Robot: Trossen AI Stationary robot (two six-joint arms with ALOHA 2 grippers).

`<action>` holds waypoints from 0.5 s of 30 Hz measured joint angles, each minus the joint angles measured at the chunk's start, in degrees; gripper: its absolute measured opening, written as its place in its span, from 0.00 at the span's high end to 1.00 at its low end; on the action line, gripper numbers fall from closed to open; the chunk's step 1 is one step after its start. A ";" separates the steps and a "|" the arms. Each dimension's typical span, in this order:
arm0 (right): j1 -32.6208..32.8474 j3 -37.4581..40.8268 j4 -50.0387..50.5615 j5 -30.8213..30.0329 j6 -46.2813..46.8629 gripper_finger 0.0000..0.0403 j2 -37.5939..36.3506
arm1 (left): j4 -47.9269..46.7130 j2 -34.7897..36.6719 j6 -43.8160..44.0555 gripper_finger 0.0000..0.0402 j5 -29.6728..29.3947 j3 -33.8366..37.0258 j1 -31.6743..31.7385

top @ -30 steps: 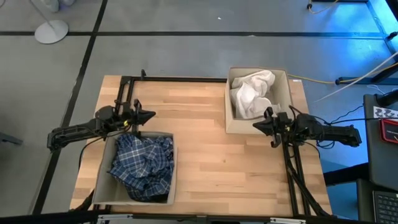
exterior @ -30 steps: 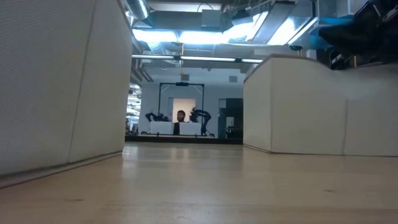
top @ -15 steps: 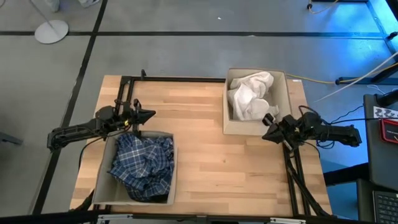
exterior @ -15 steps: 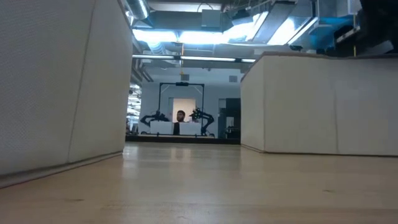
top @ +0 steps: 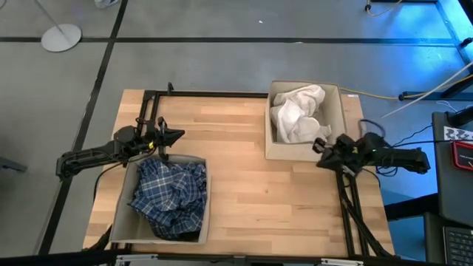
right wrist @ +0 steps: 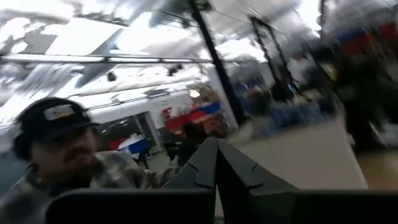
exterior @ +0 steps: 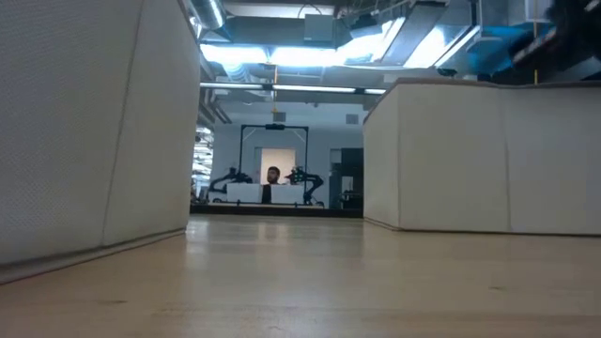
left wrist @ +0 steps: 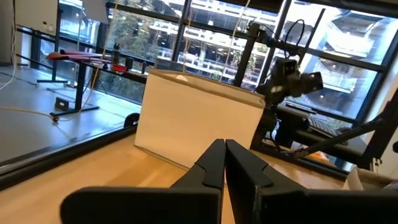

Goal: Sort clothes
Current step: Return to Home Position

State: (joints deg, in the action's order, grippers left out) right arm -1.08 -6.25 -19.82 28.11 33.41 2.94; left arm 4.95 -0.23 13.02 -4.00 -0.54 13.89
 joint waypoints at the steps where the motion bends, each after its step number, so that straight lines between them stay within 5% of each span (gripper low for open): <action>1: 0.00 1.03 0.11 -1.15 0.88 0.97 0.23 | 0.03 0.00 -0.29 0.99 -0.04 0.00 0.00; 10: -0.04 5.21 3.39 -3.35 2.08 0.97 0.32 | 0.07 0.00 -1.73 0.99 -0.68 0.00 0.00; 15: 0.00 5.19 13.49 -16.89 -7.34 0.97 0.31 | 0.09 0.00 -2.74 0.99 -1.36 0.00 0.03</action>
State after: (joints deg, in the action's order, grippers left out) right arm -1.08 -1.06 -6.34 11.23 26.07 3.25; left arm 5.04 -0.23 10.28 -5.35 -0.54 13.92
